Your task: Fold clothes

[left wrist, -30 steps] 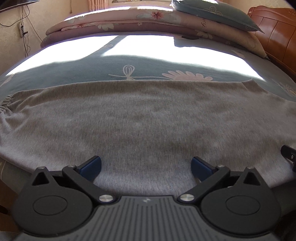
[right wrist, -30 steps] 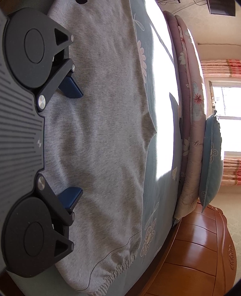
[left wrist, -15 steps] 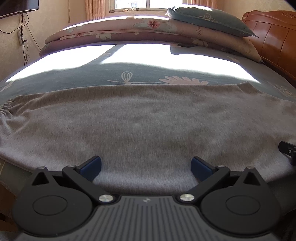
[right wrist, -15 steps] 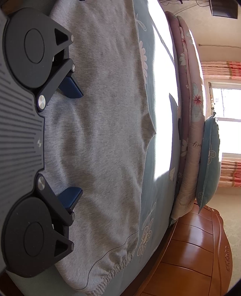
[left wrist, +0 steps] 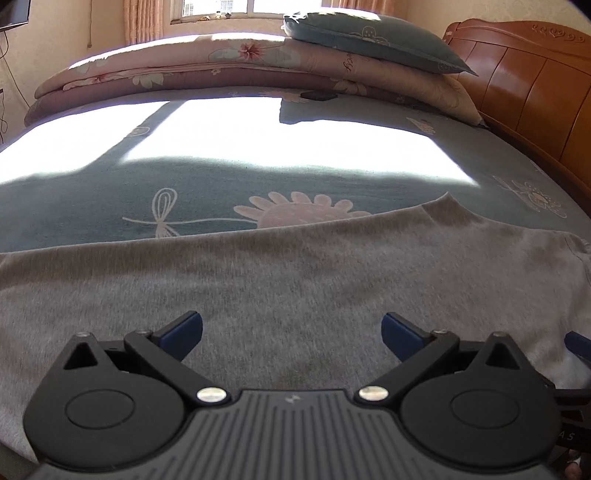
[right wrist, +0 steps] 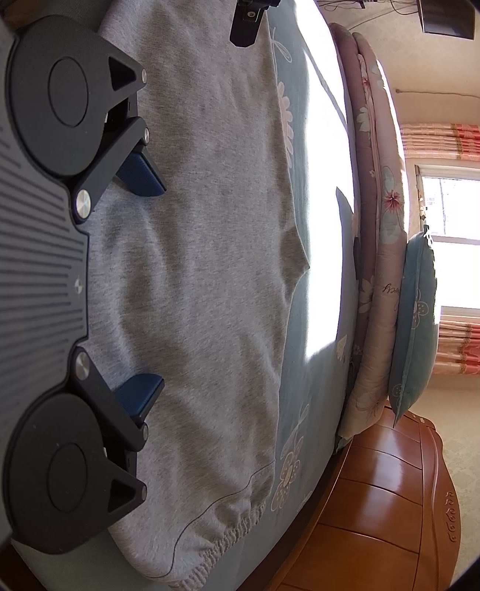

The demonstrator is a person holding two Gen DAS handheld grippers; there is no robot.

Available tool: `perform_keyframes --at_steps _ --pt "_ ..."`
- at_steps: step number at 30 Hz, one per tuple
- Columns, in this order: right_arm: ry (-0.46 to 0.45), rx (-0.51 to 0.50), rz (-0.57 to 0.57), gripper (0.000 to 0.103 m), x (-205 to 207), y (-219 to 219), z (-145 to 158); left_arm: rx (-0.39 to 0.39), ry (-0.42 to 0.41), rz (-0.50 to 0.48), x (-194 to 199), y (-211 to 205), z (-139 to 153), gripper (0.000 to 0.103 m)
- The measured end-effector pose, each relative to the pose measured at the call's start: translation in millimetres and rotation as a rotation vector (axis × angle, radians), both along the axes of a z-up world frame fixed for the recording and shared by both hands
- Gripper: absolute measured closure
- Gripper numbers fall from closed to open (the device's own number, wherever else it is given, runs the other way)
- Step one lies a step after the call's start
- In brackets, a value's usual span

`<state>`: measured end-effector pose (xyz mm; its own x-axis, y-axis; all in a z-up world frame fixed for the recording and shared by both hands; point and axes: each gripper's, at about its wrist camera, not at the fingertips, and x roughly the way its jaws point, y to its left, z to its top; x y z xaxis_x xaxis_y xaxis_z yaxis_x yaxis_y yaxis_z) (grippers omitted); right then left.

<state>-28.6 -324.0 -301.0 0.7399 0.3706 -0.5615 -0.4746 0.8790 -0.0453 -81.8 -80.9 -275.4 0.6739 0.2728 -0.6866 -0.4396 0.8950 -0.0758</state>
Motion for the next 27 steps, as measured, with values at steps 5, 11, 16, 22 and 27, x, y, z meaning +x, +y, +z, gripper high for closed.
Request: perform_keyframes --at_steps 5,11,16,22,27 --pt "-0.001 0.001 0.003 0.0 0.1 -0.5 -0.3 -0.008 0.034 0.003 17.4 4.7 -17.9 0.001" --pt "-0.001 0.002 0.001 0.0 1.1 1.2 -0.3 0.023 0.056 0.016 35.1 19.2 -19.2 0.001" --pt "-0.002 0.001 0.003 0.0 0.6 1.3 0.0 -0.012 0.051 0.027 38.6 30.3 -13.4 0.001" --pt "0.001 -0.001 0.004 0.0 1.0 0.7 1.0 -0.181 -0.018 0.009 37.0 53.4 -4.7 0.001" --pt "0.0 -0.002 0.004 0.0 1.0 1.1 1.2 -0.246 -0.038 0.054 44.5 78.9 -8.7 0.001"
